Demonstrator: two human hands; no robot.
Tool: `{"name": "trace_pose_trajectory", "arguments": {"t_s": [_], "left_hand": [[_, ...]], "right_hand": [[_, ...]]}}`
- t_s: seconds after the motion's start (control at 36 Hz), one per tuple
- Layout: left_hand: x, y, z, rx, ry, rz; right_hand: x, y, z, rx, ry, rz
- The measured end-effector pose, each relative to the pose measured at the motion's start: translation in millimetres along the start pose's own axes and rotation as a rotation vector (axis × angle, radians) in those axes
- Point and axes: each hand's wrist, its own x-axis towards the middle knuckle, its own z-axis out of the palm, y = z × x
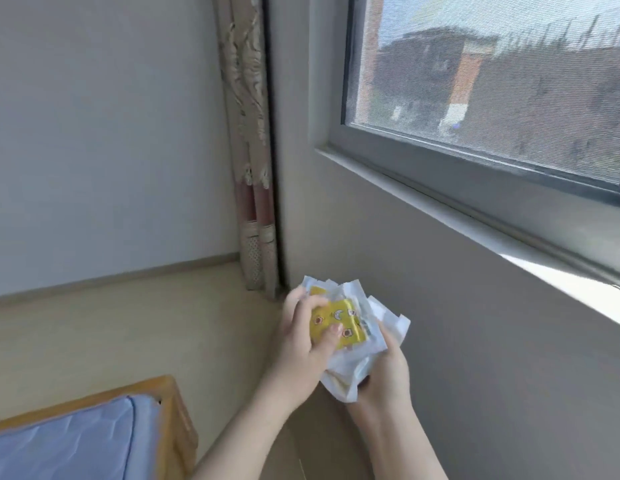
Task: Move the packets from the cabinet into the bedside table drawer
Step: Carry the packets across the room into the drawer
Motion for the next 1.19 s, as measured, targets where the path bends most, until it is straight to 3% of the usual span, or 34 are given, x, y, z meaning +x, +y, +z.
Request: {"name": "trace_pose_trajectory", "arguments": {"t_s": [0.06,0.11,0.19,0.31,0.39,0.5,0.67,0.75,0.92,1.19], "left_hand": [[32,-8,-14,-0.110,0.066,-0.088],[59,-18,-33,-0.296,0.143,-0.219],[90,-45,-66,-0.511,0.263,-0.374],[127,-88,-116,-0.577,0.463,-0.491],[160,-122,-155,-0.599,0.588,-0.534],[211,-162,-213,-0.607,0.697,-0.551],[291,-207,-292,-0.551,0.801,-0.517],[330,-228,-316,-0.533,0.848,-0.516],[413,-271,-356,-0.579,0.881,-0.492],[567,-317,-445,-0.616,1.092,-0.357]], "right_hand": [[41,-2,14,-0.129,0.061,0.060],[80,2,27,-0.105,0.091,0.043],[135,22,48,-0.101,-0.017,0.130],[209,53,89,-0.273,-0.087,0.264],[265,80,119,-0.385,-0.116,0.257],[331,113,173,-0.341,-0.306,0.276],[427,146,248,-0.509,-0.166,0.221],[472,155,272,-0.499,-0.181,0.201],[580,161,315,-0.613,-0.299,0.142],[757,155,426,-0.586,-0.556,0.121]]}}
